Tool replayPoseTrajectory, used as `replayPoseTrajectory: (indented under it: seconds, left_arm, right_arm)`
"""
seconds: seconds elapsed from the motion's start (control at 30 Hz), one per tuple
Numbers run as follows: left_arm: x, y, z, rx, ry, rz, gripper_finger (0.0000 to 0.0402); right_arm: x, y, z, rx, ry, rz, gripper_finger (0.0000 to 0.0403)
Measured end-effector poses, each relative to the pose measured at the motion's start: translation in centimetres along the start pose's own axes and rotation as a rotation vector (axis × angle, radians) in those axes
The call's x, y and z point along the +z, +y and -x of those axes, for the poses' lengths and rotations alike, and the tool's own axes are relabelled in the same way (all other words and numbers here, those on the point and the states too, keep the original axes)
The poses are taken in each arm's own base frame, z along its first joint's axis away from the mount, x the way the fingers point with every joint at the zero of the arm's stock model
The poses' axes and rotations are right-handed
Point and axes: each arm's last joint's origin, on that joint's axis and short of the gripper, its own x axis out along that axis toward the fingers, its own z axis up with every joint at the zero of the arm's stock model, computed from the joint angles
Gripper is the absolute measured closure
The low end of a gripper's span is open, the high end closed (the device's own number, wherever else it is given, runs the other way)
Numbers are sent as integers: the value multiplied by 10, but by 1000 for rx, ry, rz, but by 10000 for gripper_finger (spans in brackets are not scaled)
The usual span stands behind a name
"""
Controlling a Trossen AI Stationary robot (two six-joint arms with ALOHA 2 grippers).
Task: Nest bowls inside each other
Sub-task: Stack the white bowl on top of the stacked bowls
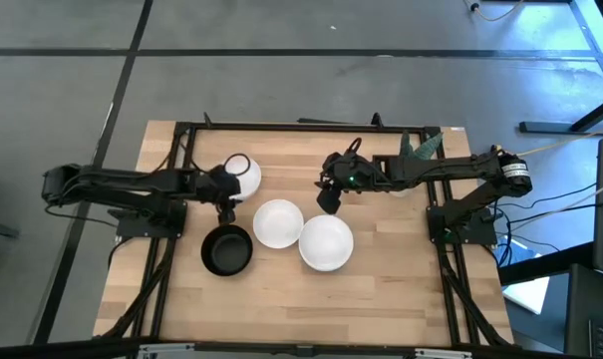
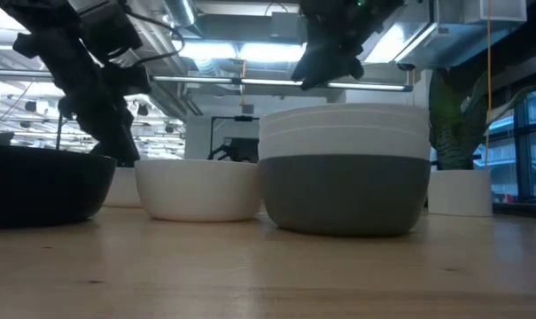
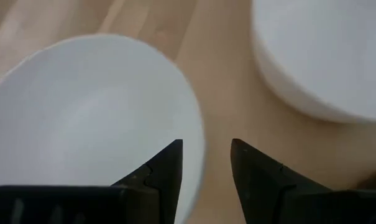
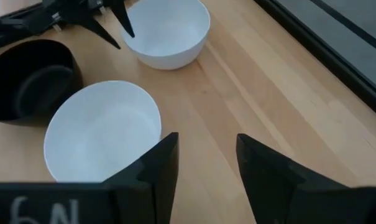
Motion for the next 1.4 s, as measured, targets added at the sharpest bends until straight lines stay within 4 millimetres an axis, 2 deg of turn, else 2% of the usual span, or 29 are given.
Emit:
replayPoseTrajectory:
  seconds: [0.43, 0.53, 0.73, 0.9, 1.07, 1.23, 1.4]
  left_arm:
    - [-6, -2, -21, 72, 127, 15, 278]
    - [-6, -2, -22, 72, 132, 14, 303]
    - [-6, -2, -22, 62, 132, 21, 390]
    - [-2, -3, -22, 52, 91, 32, 397]
    - [18, -3, -13, 38, 23, 22, 398]
    - [46, -4, 1, -10, -65, -20, 399]
    - [71, -7, 17, -65, -150, -45, 400]
  right_arm:
    - [-1, 0, 0, -3, 7, -2, 241]
    - [-1, 0, 0, -3, 7, -2, 241]
    - [-1, 0, 0, -4, 10, 0, 241]
    - [-2, -3, 3, -56, 9, 13, 241]
    - [-1, -10, 23, -111, -4, 14, 241]
    - [5, -17, 56, -136, -82, 11, 241]
    - [1, -23, 92, -202, -127, 21, 241]
